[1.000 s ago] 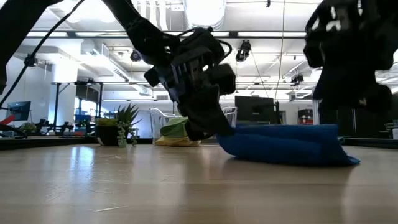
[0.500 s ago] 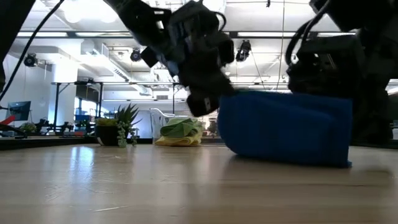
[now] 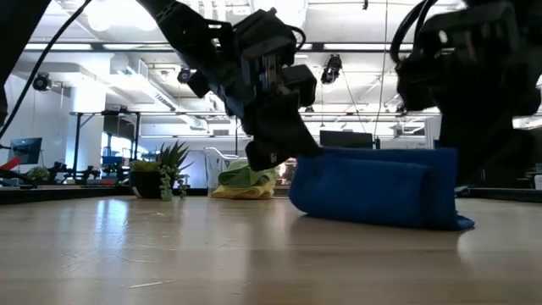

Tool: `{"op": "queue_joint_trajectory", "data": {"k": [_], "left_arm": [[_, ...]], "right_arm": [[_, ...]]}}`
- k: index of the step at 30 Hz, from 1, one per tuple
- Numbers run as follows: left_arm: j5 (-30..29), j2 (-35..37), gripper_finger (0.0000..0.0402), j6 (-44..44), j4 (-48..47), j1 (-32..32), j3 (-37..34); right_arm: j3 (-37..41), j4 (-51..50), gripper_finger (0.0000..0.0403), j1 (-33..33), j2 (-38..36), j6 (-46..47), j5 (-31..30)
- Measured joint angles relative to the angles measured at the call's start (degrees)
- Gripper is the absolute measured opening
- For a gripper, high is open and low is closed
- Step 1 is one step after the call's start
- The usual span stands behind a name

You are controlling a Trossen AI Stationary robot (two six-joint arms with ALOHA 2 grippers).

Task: Fold microfiber towels
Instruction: Fold the bottom blue towel

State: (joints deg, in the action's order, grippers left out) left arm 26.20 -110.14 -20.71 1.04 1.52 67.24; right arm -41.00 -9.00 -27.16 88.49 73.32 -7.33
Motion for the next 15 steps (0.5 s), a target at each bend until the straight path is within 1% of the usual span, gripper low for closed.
{"op": "queue_joint_trajectory", "data": {"k": [4, 6, 9, 12, 15], "left_arm": [[-0.49, -1.06, 0.0000, -0.12, 0.66, 0.00, -0.30], [-1.00, -1.66, 0.0000, -0.11, 3.87, 0.02, -0.12], [-0.75, -1.69, 0.0000, -1.44, 5.69, 0.48, 0.04], [-0.64, -1.63, 0.0000, -1.63, 8.00, 1.17, 0.17], [-0.63, -1.62, 0.0000, -1.63, 7.94, 1.84, 0.20]], "right_arm": [[-0.01, -3.75, 0.0050, -0.11, -3.38, -0.22, -0.41], [0.14, -5.57, 0.0049, -0.11, -4.74, -0.13, -1.03], [0.03, -7.86, 0.0049, -0.11, -6.60, 0.13, -2.48], [0.05, -9.73, 0.0050, -0.11, -7.43, 0.40, -3.32], [0.10, -10.78, 0.0050, -0.11, -7.66, 0.71, -3.62]]}}
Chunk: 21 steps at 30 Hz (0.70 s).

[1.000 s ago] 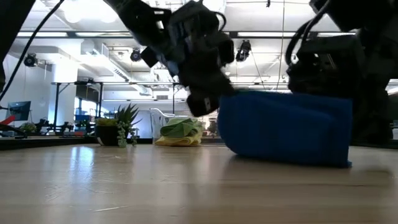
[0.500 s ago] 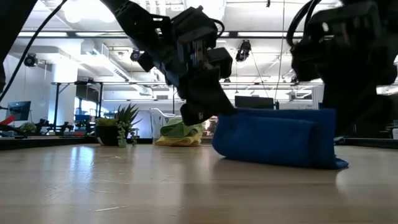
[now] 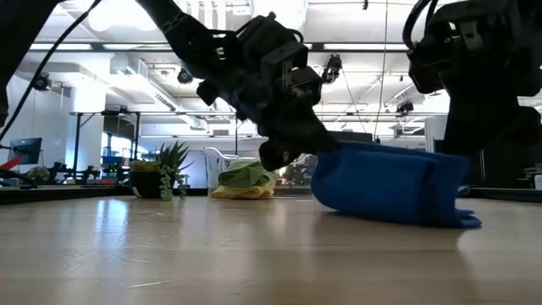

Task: Fold microfiber towels
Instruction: Fold the bottom blue towel

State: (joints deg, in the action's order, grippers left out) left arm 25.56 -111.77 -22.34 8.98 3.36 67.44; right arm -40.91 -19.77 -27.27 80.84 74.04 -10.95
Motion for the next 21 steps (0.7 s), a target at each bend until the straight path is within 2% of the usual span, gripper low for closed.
{"op": "queue_joint_trajectory", "data": {"k": [7, 11, 16, 21], "left_arm": [[-0.03, -1.25, 0.0000, -0.30, 3.07, 1.17, 0.20], [3.77, -1.40, 0.0000, 0.22, 4.56, 1.35, 0.56], [12.08, -1.40, 0.0000, 2.70, 3.11, 1.30, -1.04], [12.89, -1.29, 0.0000, 8.95, -4.05, 0.69, -1.38]], "right_arm": [[0.63, -1.25, 0.0050, 0.02, 0.00, 1.91, -2.90], [1.04, -2.20, 0.0050, 0.80, 0.02, 4.22, -6.25], [1.07, 0.71, 0.0049, 2.68, 0.04, 3.14, -6.74], [1.07, 6.67, 0.0048, 3.86, 1.47, 0.57, -5.43]]}}
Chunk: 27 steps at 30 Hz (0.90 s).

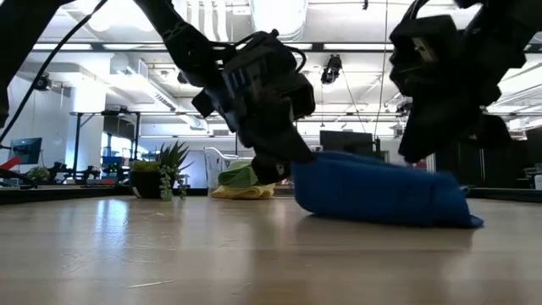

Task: Fold microfiber towels
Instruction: Fold the bottom blue towel

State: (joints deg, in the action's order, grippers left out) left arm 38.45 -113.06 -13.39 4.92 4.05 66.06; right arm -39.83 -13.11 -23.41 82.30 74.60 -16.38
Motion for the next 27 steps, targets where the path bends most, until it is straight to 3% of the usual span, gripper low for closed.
{"op": "queue_joint_trajectory", "data": {"k": [9, 16, 27], "left_arm": [[1.83, 1.48, 0.0000, 3.80, -1.00, -0.12, 0.00], [2.94, 3.10, 0.0000, 5.31, -2.34, -0.73, -0.04], [-1.64, 3.30, 0.0000, -1.30, 2.94, 0.97, 0.04]], "right_arm": [[-0.54, 8.46, 0.0048, 0.18, 9.22, 0.67, 5.61], [-2.48, 13.01, 0.0048, 0.18, 11.98, -2.39, 8.40], [-3.37, 13.33, 0.0048, 0.16, 13.24, -1.30, 11.87]]}}
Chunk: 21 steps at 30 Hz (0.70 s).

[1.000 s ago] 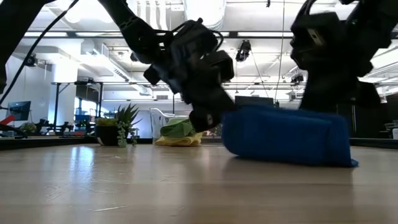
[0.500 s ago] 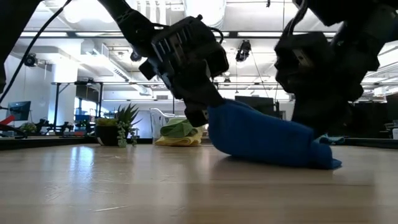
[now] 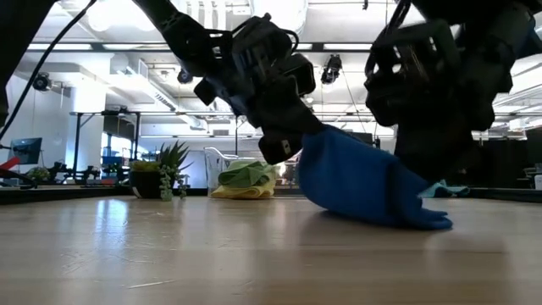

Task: Fold microfiber towels
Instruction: Fold the bottom blue towel

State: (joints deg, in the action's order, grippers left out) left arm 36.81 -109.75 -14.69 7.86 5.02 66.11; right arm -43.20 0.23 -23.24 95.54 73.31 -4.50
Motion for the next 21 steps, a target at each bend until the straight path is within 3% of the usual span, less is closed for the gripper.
{"op": "queue_joint_trajectory", "data": {"k": [4, 6, 9, 11, 13, 15, 18, 21], "left_arm": [[0.34, 0.04, 0.0000, 0.10, -0.18, 0.88, 0.02], [3.52, 0.04, 0.0000, 2.30, -2.53, 1.03, 0.02], [9.02, 0.19, 0.0000, 12.35, -10.63, 0.46, 0.08], [8.47, 0.31, 0.0000, 21.75, -19.30, -0.55, 0.07], [2.82, 0.31, 0.0000, 31.89, -27.88, -1.76, 0.07], [-7.67, 0.31, 0.0000, 42.05, -34.59, -3.28, 0.07], [-22.65, 1.14, 0.0000, 54.43, -37.80, -5.48, 0.36], [-30.40, 2.74, 0.0000, 60.76, -37.64, -6.82, 0.21]], "right_arm": [[0.02, -1.02, 0.0048, -0.31, -2.16, 1.57, 0.01], [0.02, -1.32, 0.0048, -0.63, -3.83, 1.71, 0.00], [-0.13, -1.68, 0.0048, -1.43, -6.53, -0.14, -0.78], [-0.17, -1.70, 0.0048, -1.85, -8.19, -2.27, -2.34], [-0.17, -1.59, 0.0048, -2.05, -9.31, -3.76, -3.67], [-0.17, -1.75, 0.0048, -1.98, -9.93, -5.25, -4.65], [-0.15, -1.79, 0.0048, -1.71, -10.04, -6.33, -4.97], [-0.13, -1.74, 0.0048, -1.60, -10.04, -6.06, -4.70]]}}
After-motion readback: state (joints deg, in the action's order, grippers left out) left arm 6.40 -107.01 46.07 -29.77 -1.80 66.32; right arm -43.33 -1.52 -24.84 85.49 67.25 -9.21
